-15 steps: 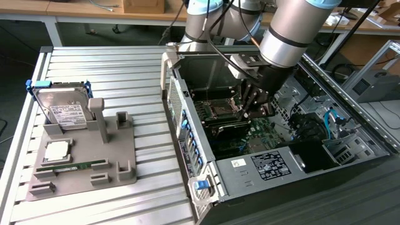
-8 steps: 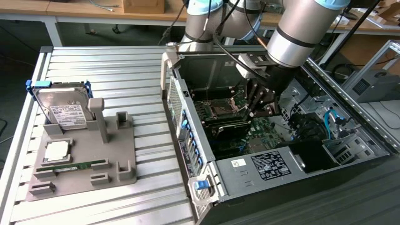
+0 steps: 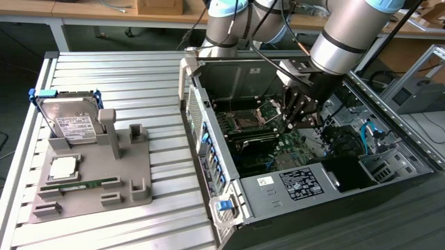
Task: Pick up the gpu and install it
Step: 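Insert the gpu into the slot, then press down on the gpu until it lock into place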
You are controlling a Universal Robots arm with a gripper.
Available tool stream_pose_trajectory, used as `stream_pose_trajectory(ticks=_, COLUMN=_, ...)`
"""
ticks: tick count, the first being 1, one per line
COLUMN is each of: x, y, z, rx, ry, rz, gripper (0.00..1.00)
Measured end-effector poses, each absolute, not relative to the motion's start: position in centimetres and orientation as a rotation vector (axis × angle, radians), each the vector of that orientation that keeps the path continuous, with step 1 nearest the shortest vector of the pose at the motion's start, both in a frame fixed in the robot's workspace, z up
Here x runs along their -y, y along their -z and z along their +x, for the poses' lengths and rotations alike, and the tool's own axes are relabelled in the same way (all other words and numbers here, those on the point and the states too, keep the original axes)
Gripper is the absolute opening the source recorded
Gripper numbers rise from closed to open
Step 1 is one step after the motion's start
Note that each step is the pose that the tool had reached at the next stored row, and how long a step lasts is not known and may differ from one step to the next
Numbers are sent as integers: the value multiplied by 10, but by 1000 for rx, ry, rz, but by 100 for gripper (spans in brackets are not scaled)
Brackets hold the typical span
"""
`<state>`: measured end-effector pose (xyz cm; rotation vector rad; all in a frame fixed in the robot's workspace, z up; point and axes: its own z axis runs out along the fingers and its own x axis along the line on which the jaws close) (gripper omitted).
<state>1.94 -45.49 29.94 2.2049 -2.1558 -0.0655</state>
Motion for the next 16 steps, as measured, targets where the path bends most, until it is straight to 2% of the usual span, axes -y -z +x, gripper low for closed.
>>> stream_pose_trajectory(ticks=16, x=455, y=-299, z=26, rx=2155, ry=67, rz=2204, gripper=11)
